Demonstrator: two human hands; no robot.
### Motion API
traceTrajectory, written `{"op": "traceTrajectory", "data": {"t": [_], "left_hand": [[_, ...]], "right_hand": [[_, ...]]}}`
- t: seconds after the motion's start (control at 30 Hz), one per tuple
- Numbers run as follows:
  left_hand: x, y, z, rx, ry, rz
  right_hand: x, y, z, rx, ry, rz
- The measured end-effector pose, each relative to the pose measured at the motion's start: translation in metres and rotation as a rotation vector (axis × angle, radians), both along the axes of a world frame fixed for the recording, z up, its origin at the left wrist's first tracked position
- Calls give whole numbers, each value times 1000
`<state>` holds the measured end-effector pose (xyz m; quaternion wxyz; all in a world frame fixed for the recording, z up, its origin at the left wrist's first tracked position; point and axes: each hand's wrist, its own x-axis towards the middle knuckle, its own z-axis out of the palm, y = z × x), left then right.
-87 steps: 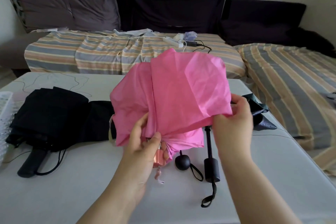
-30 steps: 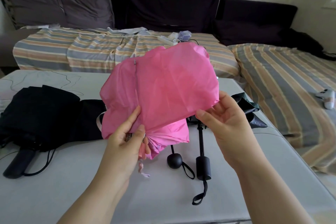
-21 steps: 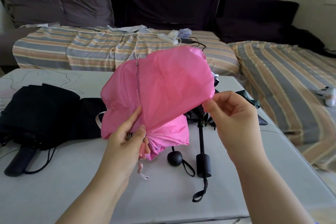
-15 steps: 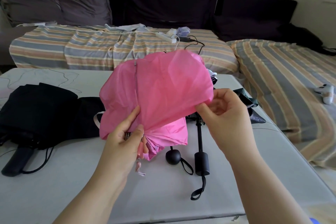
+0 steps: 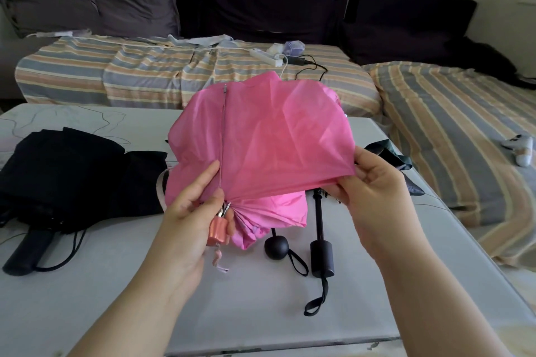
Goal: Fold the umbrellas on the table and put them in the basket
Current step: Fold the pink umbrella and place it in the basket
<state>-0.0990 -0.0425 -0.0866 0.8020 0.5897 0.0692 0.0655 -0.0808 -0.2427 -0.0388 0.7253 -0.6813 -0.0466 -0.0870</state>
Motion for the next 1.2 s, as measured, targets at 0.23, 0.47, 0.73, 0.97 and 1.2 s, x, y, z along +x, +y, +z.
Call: {"op": "traceTrajectory", "data": {"t": [0.23, 0.47, 0.73, 0.97, 1.2], "left_hand": [[-5, 0, -5, 207, -82, 9], [-15, 2, -4, 313, -105, -60], [-19, 4, -4, 458, -177, -145], [-17, 3, -14, 446, -167, -104], [-17, 0, -14, 435, -155, -131]], "right_hand": [[4, -10, 0, 437, 269, 372], [17, -6, -3, 130, 67, -174], [26, -17, 10, 328, 372, 109], [30, -31, 8, 254, 29, -247], [28, -35, 11, -35, -80, -452]]}}
